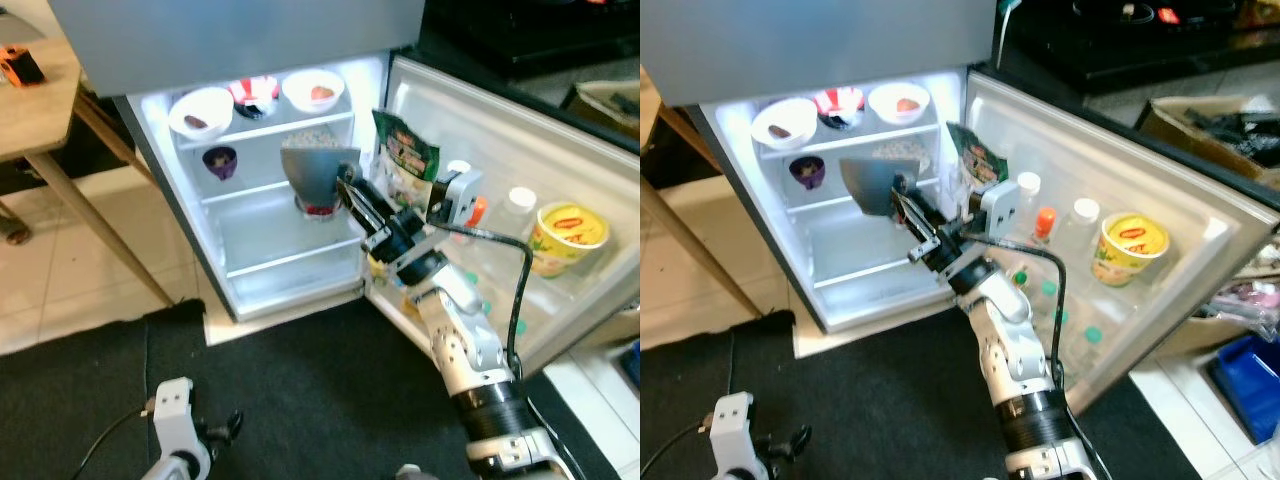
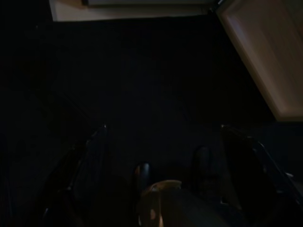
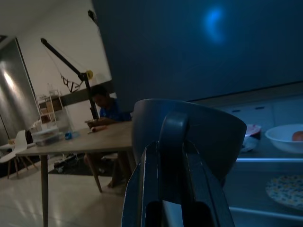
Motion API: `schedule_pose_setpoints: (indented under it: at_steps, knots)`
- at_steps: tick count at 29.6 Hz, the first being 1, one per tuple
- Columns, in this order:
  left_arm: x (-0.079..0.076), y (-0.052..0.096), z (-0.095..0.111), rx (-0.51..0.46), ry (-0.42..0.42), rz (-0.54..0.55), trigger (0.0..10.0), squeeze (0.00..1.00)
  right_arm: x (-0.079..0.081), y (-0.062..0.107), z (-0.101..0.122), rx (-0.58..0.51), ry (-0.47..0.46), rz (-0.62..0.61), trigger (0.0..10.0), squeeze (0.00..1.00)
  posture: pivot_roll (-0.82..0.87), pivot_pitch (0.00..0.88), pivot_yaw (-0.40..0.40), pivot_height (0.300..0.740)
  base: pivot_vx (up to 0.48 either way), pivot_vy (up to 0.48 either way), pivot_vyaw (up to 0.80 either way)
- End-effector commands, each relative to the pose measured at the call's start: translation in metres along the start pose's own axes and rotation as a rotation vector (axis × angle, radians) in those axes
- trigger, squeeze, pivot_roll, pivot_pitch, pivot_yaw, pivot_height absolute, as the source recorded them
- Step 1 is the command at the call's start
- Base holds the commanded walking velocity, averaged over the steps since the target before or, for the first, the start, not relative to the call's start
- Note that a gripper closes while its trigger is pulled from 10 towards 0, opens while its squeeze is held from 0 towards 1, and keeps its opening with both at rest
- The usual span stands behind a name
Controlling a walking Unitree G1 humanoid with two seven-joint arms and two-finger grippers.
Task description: Restocking fridge
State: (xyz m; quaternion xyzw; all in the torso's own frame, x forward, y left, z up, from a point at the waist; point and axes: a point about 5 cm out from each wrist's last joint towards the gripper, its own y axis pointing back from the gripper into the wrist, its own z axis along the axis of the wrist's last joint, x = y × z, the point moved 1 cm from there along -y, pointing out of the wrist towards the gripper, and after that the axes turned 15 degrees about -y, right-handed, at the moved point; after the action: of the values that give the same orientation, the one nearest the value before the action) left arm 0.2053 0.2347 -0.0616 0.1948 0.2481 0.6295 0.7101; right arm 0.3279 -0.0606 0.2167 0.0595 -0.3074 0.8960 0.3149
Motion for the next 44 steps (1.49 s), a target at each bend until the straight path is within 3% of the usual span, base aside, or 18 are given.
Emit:
schedule_pose_setpoints:
  at_steps: [1, 11, 38, 44]
  knots:
    - [0.0, 0.003, -0.007, 0.026, 0.001, 0.002, 10.0, 0.0, 0.003, -0.001, 0.005, -0.019, 0.004, 0.027, 10.0, 0.0, 0.0, 0.137, 0.045, 0.74, 0.382, 0.0, 0.0]
    - [-0.002, 0.002, -0.006, 0.024, -0.001, -0.006, 10.0, 0.0, 0.012, 0.002, 0.005, -0.006, -0.05, 0.105, 10.0, 0.0, 0.0, 0.138, 0.045, 0.74, 0.385, 0.0, 0.64]
    - [-0.005, -0.001, -0.003, 0.027, -0.042, -0.017, 10.0, 0.0, 0.011, 0.003, -0.001, 0.027, -0.037, 0.095, 10.0, 0.0, -0.01, 0.128, 0.048, 0.74, 0.367, 0.0, 0.0]
    - [-0.003, -0.002, -0.004, 0.047, -0.066, 0.012, 10.0, 0.0, 0.015, 0.006, -0.004, 0.04, -0.053, 0.125, 10.0, 0.0, -0.01, 0.133, 0.05, 0.74, 0.0, 0.0, 0.0]
